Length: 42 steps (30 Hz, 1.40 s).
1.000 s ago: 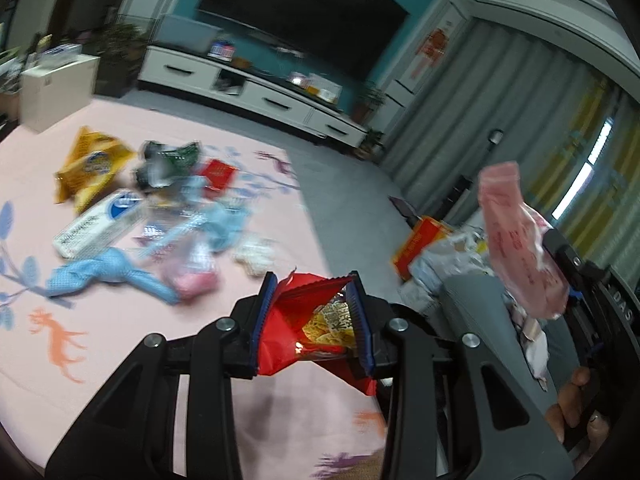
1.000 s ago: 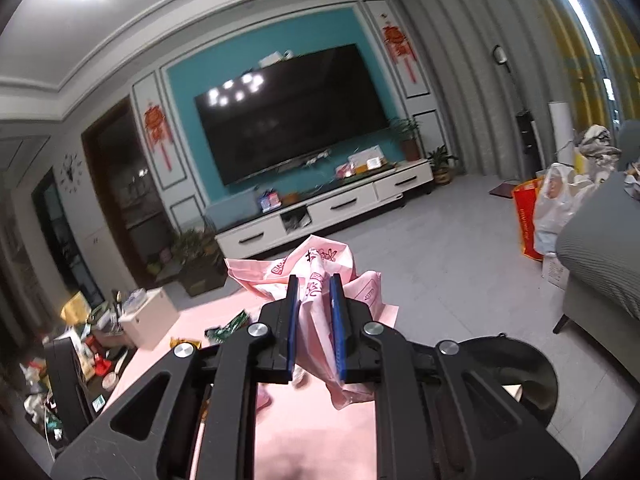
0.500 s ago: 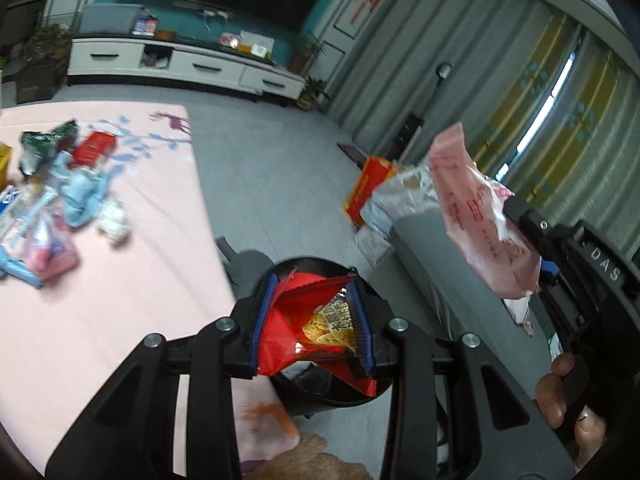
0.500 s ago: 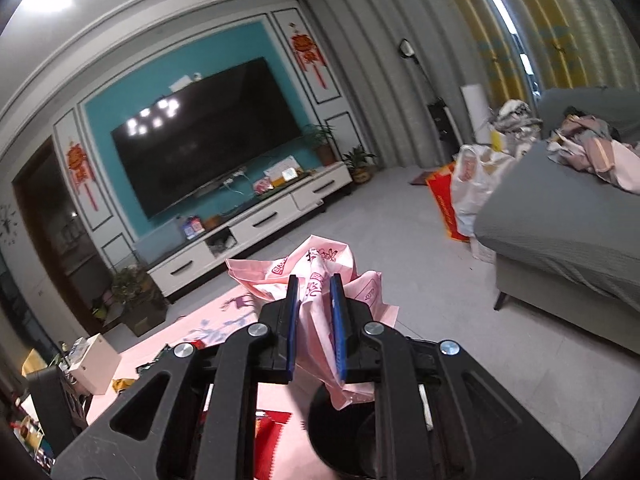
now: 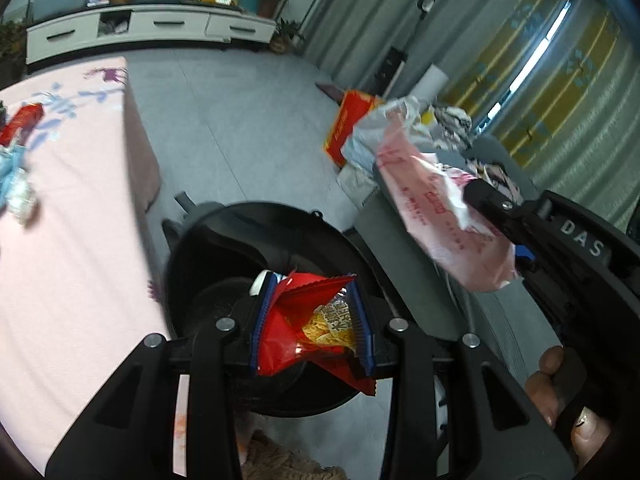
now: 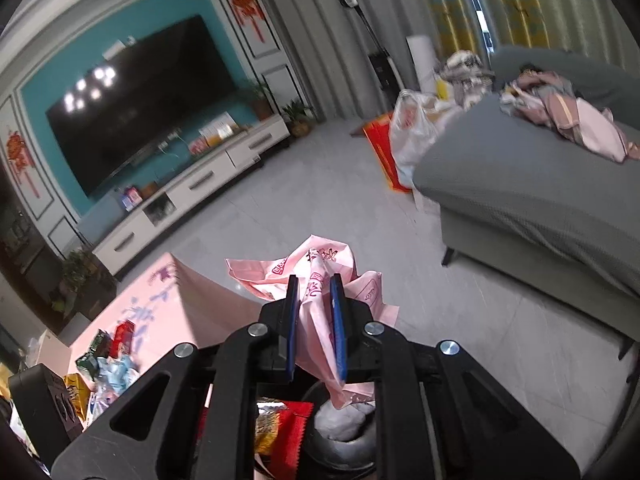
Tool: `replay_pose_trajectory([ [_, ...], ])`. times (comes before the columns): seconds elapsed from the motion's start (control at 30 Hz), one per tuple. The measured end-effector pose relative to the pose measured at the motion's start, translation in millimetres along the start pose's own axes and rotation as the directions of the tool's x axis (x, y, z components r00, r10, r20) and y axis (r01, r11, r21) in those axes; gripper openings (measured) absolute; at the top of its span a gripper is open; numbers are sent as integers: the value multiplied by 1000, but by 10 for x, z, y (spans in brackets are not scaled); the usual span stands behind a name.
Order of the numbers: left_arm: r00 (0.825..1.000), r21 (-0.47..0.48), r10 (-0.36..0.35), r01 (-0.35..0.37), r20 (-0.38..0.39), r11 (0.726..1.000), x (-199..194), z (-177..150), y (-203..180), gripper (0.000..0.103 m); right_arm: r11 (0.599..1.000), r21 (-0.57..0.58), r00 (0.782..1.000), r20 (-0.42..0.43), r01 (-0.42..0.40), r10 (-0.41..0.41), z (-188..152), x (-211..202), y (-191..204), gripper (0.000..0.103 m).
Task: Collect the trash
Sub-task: 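Carry the red chip bag and pink bag with both tools to the bin, then open the left tool over the bin while the right tool drops the pink bag in, then bring both tools back over the table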
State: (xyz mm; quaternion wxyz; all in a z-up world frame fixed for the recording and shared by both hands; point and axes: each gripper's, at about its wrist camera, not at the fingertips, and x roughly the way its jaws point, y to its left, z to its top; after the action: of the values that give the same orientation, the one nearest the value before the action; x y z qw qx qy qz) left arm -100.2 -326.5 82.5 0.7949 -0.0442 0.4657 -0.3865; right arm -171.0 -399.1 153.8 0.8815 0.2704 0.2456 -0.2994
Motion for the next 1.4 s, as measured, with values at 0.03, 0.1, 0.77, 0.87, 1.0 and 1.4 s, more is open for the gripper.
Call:
replay_pose_trajectory([
  [0.03,1000,-1,-1,1,-18,1000,72,-5,-3,36,1000,2,1000,-9,7,-7,3,24,-15,16],
  [0.1,999,-3,-7,7,-54,1000,197,-26,-1,36,1000,-4,999,-37,26,-26,-7,127,-35,16],
  [0.77,997,-9,35,-35,-63,999,234,-17,171,94,999,-32,990,-138,-8,4,-56,407,27,75],
  [0.87,996,-8,91,-91,-7,996,-54,55,395,98,998,-2,992,-108,-58,57,-23,320,54,85],
  [1.0,968,-88,234,-226,94,970,-637,147,931,100,996,-24,993,-83,-83,81,-37,274,237,90],
  [1.4,780,-426,601,-492,172,760,-1757,-257,2712,100,955,-231,982,-25,-187,187,-447,377,1316,100],
])
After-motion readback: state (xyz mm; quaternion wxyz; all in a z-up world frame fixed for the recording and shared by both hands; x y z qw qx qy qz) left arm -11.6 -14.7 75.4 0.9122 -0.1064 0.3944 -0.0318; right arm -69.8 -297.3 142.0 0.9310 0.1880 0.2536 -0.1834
